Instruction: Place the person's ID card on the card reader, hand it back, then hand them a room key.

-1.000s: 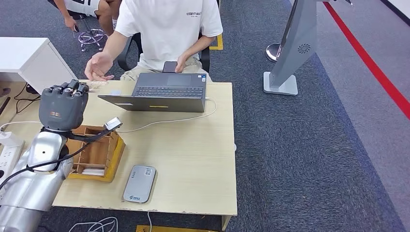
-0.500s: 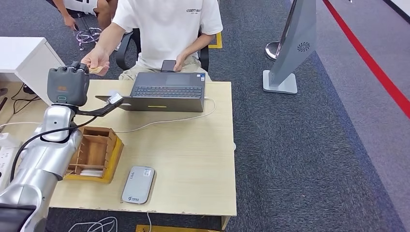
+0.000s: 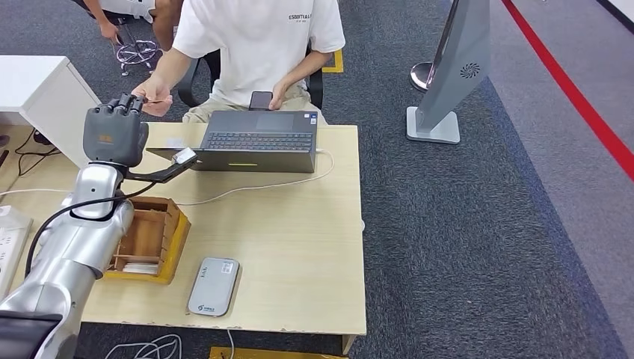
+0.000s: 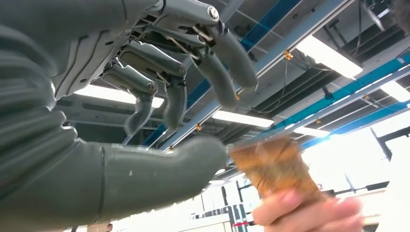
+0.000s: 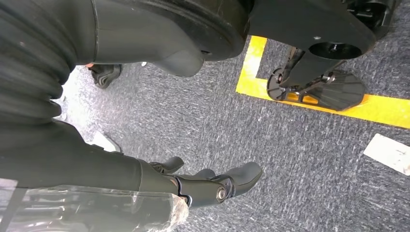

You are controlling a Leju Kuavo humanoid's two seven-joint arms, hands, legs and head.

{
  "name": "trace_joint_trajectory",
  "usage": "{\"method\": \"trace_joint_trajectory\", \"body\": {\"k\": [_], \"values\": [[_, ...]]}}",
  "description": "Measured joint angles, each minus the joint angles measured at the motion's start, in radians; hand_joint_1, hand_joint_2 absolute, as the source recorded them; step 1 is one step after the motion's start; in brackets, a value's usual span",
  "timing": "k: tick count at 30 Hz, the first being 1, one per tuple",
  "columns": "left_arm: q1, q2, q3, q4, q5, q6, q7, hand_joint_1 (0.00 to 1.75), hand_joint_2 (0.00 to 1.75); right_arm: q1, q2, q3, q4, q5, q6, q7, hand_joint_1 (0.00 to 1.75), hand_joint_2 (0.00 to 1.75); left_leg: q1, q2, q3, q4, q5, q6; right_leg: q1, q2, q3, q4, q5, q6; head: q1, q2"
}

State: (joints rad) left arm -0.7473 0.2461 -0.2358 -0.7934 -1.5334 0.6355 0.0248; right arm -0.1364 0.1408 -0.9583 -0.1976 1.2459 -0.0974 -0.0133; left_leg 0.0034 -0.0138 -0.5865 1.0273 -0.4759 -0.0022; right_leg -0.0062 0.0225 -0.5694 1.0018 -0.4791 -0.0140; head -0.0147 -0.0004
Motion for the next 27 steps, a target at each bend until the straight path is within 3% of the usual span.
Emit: {"method": "trace_joint_trajectory", "body": {"k": [7,13,18,23,25,27], "values": [[0.11,-0.003,0.001,-0.137,0.005,0.007,-0.001,0.0,1.75,0.01,0.0,0.0,0.0,-0.013,-0.004,-0.002,0.0,1.75,0.0,0.0,0.001,0.0,0.0,0.0,0.0,0.0,0.0,0.0,0.0,0.0,0.0,0.0],[0.271,0.004,0.009,-0.378,0.037,-0.035,-0.002,0.0,1.75,0.025,-0.003,0.0,0.0,-0.026,-0.004,-0.014,0.0,1.75,0.0,0.0,0.0,0.0,0.0,0.0,0.0,0.0,0.001,0.0,0.0,0.0,0.0,0.0],[0.422,0.047,0.054,-0.557,0.117,-0.009,-0.017,0.0,1.75,0.039,-0.006,-0.001,0.0,-0.046,-0.006,-0.045,0.0,1.75,0.0,0.002,0.001,-0.001,-0.001,-0.001,0.0,0.001,0.001,0.0,0.0,-0.001,0.0,0.0],[0.625,0.11,0.224,-0.704,0.372,0.036,-0.104,0.0,1.75,0.06,-0.012,-0.009,0.0,-0.057,-0.018,-0.054,0.0,1.75,0.001,0.003,0.001,-0.001,-0.002,-0.002,0.001,0.003,0.0,0.0,-0.002,-0.001,0.0,0.0],[0.681,0.127,0.331,-0.721,0.576,-0.021,-0.181,0.0,1.75,0.067,-0.015,-0.013,0.0,-0.061,-0.018,-0.062,0.0,1.75,0.002,0.002,0.001,-0.001,-0.002,-0.002,0.002,0.002,0.001,0.0,-0.003,-0.001,0.0,0.0],[0.714,0.14,0.459,-0.718,0.818,-0.138,-0.269,0.0,1.75,0.071,-0.018,-0.015,0.0,-0.062,-0.016,-0.074,0.0,1.75,0.004,0.002,0.001,-0.001,-0.002,-0.003,0.003,0.002,0.001,0.0,-0.003,-0.002,0.0,0.0]]}}
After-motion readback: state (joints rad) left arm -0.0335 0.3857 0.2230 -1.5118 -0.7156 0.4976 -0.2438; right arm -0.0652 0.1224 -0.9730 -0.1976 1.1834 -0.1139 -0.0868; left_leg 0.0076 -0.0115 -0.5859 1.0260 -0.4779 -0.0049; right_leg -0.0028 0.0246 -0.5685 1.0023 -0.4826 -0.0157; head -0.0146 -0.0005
